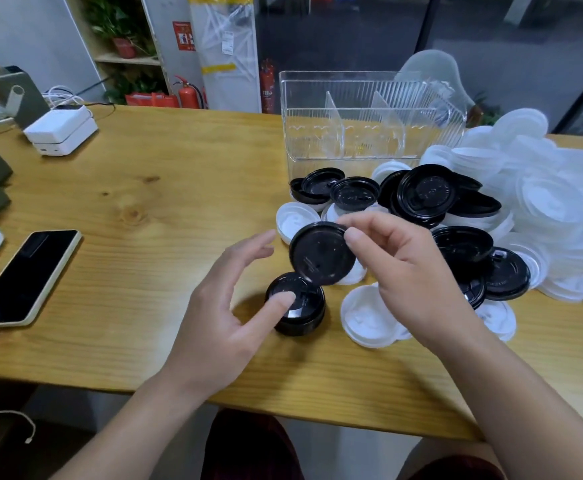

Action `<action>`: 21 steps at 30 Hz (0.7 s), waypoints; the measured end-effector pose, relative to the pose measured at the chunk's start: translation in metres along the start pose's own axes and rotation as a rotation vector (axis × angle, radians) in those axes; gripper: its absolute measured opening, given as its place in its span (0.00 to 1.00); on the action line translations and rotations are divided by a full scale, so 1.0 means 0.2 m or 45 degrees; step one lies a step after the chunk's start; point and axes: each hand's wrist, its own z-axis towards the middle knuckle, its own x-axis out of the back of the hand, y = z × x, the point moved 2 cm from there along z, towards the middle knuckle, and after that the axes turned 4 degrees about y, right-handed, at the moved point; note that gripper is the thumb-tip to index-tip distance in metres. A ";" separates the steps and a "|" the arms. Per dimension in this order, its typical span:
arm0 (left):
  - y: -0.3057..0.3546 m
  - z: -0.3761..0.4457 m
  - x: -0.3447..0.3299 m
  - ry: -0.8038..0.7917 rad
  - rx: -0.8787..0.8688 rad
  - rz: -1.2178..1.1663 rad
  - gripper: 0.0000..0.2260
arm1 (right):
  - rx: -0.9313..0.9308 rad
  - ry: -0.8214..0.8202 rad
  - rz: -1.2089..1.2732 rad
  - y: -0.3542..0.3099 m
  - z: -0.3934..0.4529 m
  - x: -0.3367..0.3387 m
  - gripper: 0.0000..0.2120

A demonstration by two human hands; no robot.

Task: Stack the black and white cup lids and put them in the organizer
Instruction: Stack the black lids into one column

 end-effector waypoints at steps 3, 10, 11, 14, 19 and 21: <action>0.03 0.00 -0.03 -0.043 -0.033 -0.030 0.39 | -0.157 -0.117 0.142 -0.02 -0.03 -0.03 0.11; 0.06 0.00 -0.06 0.051 -0.153 0.018 0.36 | -0.211 -0.095 0.109 -0.07 -0.07 -0.07 0.11; 0.07 -0.01 -0.06 0.103 -0.157 0.035 0.35 | -0.191 -0.069 0.039 -0.08 -0.09 -0.08 0.14; 0.07 -0.02 -0.08 0.229 -0.150 0.081 0.32 | -0.142 -0.041 -0.219 -0.07 -0.15 -0.12 0.30; 0.04 -0.04 -0.10 0.197 -0.172 0.182 0.35 | -0.027 -0.029 -0.448 -0.08 -0.17 -0.16 0.29; 0.00 -0.04 -0.07 0.070 -0.097 0.205 0.44 | 0.031 -0.049 -0.534 -0.06 -0.16 -0.14 0.29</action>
